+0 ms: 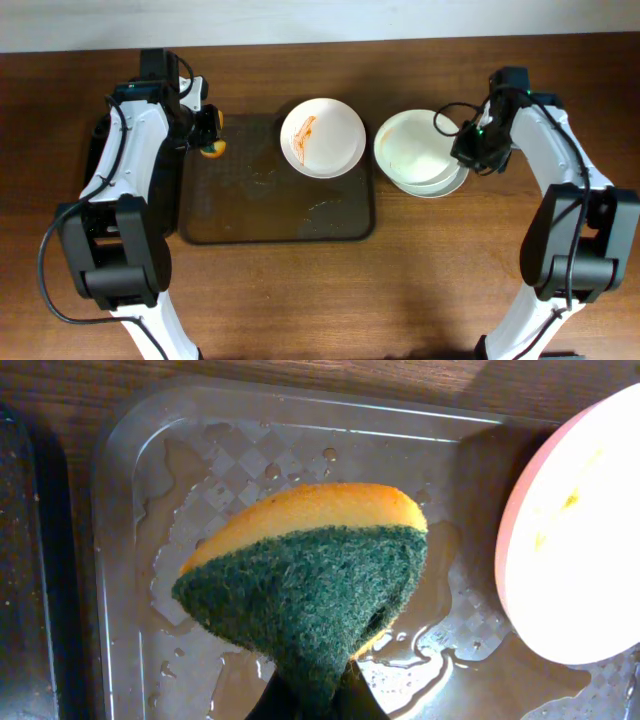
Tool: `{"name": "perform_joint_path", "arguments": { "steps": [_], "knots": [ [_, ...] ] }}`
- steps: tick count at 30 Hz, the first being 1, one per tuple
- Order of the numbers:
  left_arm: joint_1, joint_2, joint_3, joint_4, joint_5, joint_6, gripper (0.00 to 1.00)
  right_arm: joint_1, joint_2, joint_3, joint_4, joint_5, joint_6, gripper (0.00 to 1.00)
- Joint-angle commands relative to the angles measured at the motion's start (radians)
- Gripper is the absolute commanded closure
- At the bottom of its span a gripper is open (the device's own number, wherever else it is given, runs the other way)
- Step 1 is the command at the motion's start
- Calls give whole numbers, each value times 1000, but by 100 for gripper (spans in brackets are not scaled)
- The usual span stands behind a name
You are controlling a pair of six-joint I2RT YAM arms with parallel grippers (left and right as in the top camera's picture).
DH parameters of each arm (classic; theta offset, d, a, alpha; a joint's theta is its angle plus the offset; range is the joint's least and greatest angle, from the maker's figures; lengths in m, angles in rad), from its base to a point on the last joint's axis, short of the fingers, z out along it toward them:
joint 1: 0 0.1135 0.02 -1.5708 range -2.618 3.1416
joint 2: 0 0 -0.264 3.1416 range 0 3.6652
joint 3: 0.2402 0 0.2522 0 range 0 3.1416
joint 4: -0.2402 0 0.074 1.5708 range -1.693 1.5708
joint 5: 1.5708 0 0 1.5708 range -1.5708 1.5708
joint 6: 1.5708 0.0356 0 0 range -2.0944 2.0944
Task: Clean dirty plates on tray and stack at the side
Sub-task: 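Move the right gripper to the last plate and grasp its rim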
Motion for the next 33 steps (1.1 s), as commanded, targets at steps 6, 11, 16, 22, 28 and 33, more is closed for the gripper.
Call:
{"name": "perform_joint_path", "arguments": {
  "steps": [6,11,16,22,28,33],
  "knots": [
    [-4,-5,0,2,-3,-5,100,3,-10,60,-57,124,-9,96],
    [-4,-5,0,2,-3,-5,99,7,-10,60,-98,72,-37,65],
    [-4,-5,0,4,-3,-5,99,13,-10,60,-51,-229,-114,47],
    [-4,-5,0,9,-3,-5,100,275,-9,59,220,-88,173,60],
    [-4,-5,0,9,-3,-5,99,507,22,58,258,282,397,56],
    [-4,-5,0,10,-3,-5,99,523,100,58,286,245,448,58]
  ]
}}
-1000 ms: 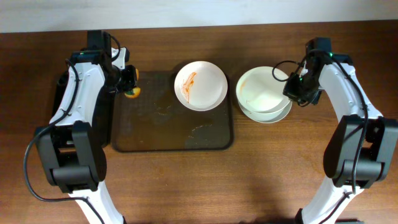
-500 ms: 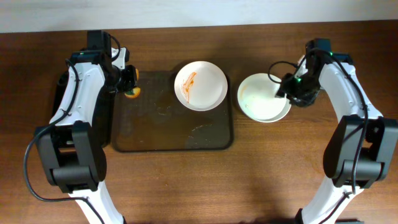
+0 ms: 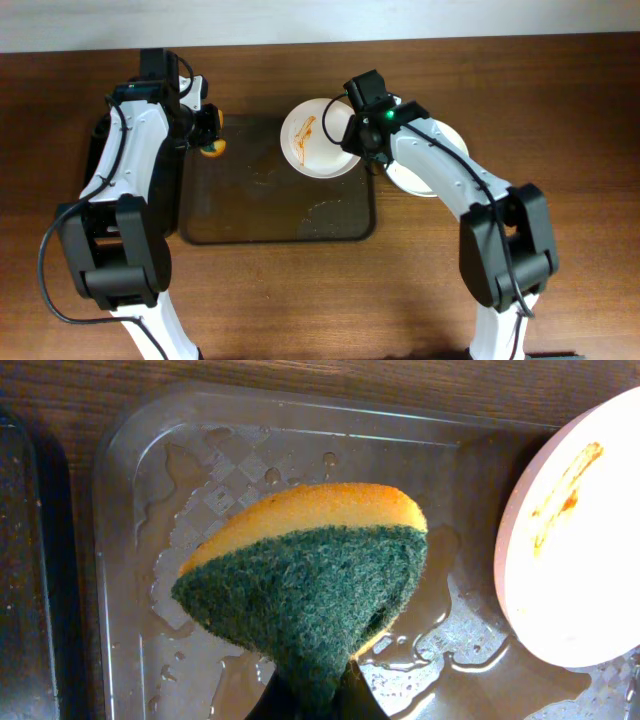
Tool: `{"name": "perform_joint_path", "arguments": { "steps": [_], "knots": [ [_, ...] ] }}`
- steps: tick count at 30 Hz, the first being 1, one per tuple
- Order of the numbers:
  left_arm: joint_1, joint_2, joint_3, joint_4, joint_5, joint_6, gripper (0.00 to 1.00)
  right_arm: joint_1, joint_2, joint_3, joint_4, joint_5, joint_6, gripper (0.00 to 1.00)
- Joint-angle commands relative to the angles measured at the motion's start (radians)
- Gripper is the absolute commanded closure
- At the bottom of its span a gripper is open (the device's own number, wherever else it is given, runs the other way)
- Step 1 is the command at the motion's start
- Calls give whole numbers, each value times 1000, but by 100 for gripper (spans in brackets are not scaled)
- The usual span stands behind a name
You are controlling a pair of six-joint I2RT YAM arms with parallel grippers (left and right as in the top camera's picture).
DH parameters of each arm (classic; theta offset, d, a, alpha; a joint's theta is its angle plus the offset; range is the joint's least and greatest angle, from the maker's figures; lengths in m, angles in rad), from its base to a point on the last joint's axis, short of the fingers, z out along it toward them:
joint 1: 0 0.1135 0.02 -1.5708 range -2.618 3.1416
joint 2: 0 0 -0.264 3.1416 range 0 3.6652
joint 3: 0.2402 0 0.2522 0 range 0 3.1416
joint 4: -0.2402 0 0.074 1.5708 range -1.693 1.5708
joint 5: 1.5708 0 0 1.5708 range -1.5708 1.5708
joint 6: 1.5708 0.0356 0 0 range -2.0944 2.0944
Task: Clean dirty plates on tray and stack at the side
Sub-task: 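Move the right gripper to the last plate and grasp its rim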
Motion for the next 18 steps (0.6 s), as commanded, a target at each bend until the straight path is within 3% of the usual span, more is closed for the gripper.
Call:
{"name": "perform_joint_path", "arguments": {
  "steps": [1,5,9,18],
  "knots": [
    [-4,-5,0,3,-3,-5,100,0,59,14,14,10,44,61],
    [-4,-5,0,3,-3,-5,100,0,97,14,19,-3,45,71],
    [-4,-5,0,6,-3,-5,100,2,112,14,22,-63,43,94],
    [-4,-5,0,6,-3,-5,99,77,112,18,-145,-202,-75,96]
  ]
}}
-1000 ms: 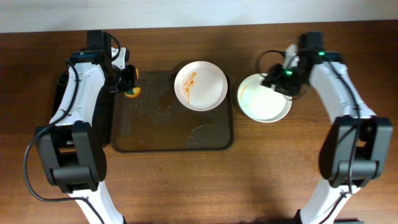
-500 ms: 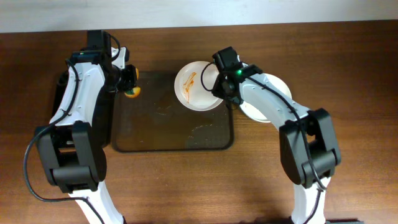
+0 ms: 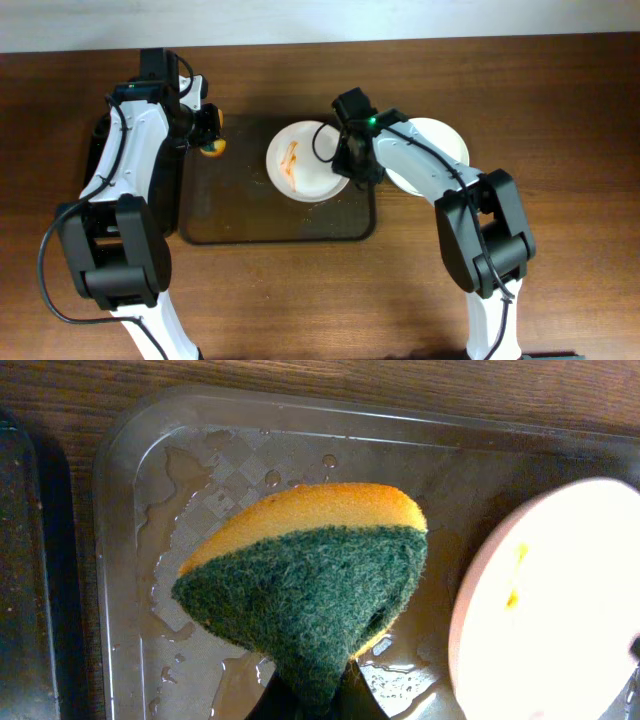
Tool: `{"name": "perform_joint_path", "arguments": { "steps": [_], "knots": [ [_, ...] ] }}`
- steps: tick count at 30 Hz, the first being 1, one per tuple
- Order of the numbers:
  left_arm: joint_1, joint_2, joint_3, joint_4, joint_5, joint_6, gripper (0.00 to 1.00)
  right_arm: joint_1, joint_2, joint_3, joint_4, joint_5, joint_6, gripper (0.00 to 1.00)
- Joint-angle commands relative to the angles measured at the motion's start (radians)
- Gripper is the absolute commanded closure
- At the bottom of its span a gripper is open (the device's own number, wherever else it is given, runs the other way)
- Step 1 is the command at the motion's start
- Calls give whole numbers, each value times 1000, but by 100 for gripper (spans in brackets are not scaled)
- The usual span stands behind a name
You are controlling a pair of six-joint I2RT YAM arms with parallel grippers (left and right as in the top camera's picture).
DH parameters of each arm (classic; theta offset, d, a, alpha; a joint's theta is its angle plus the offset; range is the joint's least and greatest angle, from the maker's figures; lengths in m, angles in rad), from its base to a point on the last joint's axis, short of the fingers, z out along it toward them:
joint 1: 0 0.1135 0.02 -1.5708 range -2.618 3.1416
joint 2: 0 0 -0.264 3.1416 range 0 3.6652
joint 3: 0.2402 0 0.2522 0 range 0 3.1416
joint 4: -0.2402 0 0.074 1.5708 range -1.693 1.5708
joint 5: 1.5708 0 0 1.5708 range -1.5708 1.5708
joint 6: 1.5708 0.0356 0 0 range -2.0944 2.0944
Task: Clean dirty plates on tray and stack at the side
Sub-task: 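Move the right gripper to the last plate and grasp its rim, then scrub the last plate with the sponge in the left gripper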
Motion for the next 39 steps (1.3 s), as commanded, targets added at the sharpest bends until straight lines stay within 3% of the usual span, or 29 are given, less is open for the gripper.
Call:
{"name": "perform_joint_path", "arguments": {
  "steps": [1,6,11,13,17,23,27,31,34,39],
  "knots": [
    [-4,-5,0,3,-3,-5,99,37,14,11,-48,-87,-57,96],
    [-4,-5,0,3,-3,-5,100,85,13,41,-160,-110,-101,96],
    [-4,-5,0,3,-3,-5,100,99,13,196,-209,-94,-229,37],
    [-4,-5,0,3,-3,-5,100,81,14,225,-182,-81,-295,29],
    [-4,-5,0,3,-3,-5,99,23,61,222,-208,-143,-409,31],
    [-4,-5,0,3,-3,-5,99,13,157,216,-249,-226,-357,46],
    [-4,-5,0,3,-3,-5,99,11,184,216,-251,-253,-338,68],
    [-4,-5,0,3,-3,-5,99,35,185,216,-211,-242,-229,79],
    [-7,-5,0,2,-3,-5,99,76,186,206,-98,-206,-137,96],
    [-35,-5,-35,-9,-2,-5,99,89,186,193,45,-216,-20,96]
  ]
}}
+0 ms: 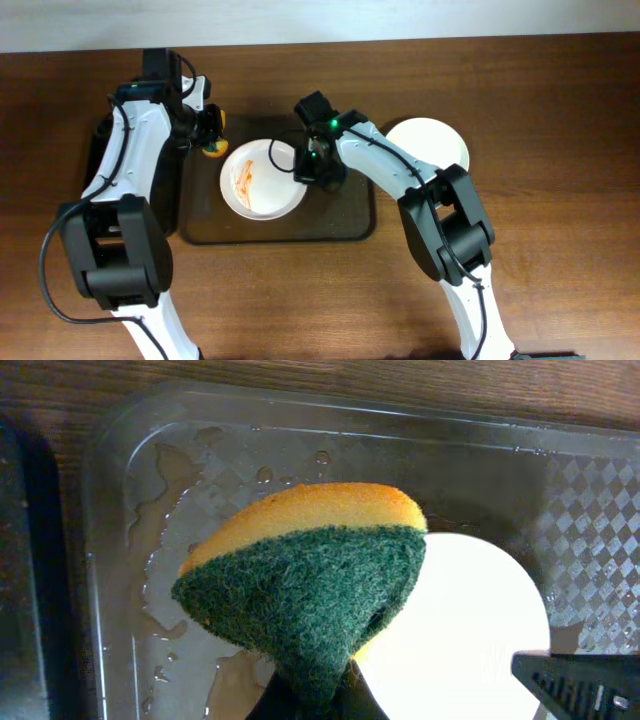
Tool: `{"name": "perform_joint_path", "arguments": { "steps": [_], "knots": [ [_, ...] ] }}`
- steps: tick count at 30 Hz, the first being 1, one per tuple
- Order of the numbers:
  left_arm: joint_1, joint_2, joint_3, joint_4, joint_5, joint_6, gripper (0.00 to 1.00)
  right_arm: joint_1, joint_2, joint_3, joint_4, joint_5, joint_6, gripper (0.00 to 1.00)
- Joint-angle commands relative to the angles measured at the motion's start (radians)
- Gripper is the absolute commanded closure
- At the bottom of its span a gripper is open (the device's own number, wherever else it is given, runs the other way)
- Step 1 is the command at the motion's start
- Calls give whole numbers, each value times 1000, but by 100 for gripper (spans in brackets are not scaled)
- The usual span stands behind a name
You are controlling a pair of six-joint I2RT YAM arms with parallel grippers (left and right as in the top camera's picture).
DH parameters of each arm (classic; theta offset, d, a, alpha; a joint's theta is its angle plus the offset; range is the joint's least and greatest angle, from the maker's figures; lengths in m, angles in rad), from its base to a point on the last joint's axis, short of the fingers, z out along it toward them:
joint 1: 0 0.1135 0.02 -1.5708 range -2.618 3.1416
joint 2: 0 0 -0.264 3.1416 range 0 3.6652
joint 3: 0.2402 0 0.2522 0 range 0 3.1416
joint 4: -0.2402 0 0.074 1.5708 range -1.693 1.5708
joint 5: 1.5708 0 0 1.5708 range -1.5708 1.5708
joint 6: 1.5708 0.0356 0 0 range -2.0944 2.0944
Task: Clean dirty plates on tray and stack at the side
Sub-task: 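Scrub the last plate with the sponge in the left gripper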
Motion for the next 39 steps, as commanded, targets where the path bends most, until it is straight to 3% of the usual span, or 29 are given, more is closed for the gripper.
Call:
{"name": "perform_joint_path", "arguments": {
  "steps": [1,16,24,29,33,37,39],
  "knots": [
    [-30,-5,-51,-5,-2,-5,100,-2,19,-9,54,11,72,96],
    [-92,-5,-389,278,-6,39,99,-2,19,-9,75,9,60,96],
    [-92,103,-396,482,-134,39,100,-2,19,-9,65,9,59,96],
    [-94,140,-388,536,-122,44,99,-2,19,-9,64,9,44,96],
    [-125,141,-388,598,-108,153,100,-2,19,-9,64,9,44,96],
    [-156,141,-388,711,-107,153,99,-2,19,-9,64,9,40,96],
    [-178,141,-388,682,-107,152,100,-2,19,-9,65,9,40,96]
  ]
}}
